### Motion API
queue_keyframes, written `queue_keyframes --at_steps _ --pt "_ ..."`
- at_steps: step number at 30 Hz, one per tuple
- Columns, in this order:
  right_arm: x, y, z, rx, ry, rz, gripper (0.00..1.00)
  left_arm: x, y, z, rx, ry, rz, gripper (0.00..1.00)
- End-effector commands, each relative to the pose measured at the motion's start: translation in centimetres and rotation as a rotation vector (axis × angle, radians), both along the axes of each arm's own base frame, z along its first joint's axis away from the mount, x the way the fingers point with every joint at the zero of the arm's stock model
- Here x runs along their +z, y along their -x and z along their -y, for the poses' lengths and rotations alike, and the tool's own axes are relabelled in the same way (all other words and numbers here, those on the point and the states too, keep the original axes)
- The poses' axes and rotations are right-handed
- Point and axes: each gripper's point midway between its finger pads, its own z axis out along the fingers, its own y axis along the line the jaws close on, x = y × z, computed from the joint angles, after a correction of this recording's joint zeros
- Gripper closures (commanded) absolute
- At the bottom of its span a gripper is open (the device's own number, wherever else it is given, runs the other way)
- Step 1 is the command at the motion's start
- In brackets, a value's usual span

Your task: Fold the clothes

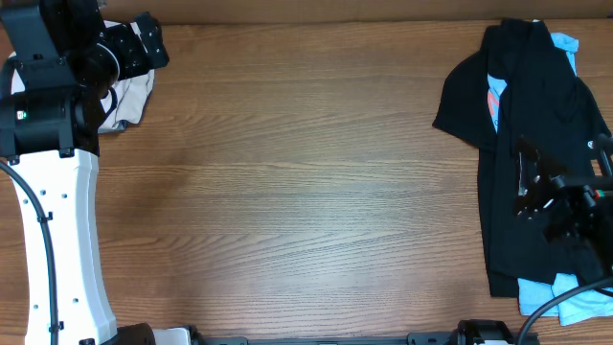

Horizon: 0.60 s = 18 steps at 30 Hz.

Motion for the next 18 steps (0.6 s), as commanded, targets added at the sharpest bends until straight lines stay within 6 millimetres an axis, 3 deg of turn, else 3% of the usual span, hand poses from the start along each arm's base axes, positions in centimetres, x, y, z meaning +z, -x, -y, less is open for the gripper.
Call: queue_keyframes --at_steps 1,18 --pt "-2.1 -0.2 0.3 -0.017 0.008 0.025 0.0 -0.3 -0.1 0.2 0.001 0.019 -0.005 0.0" --pt "-19.3 -3.1 -2.3 0.121 -0.006 0.276 0.0 -0.3 -0.1 0.2 0.001 0.019 -0.005 0.0"
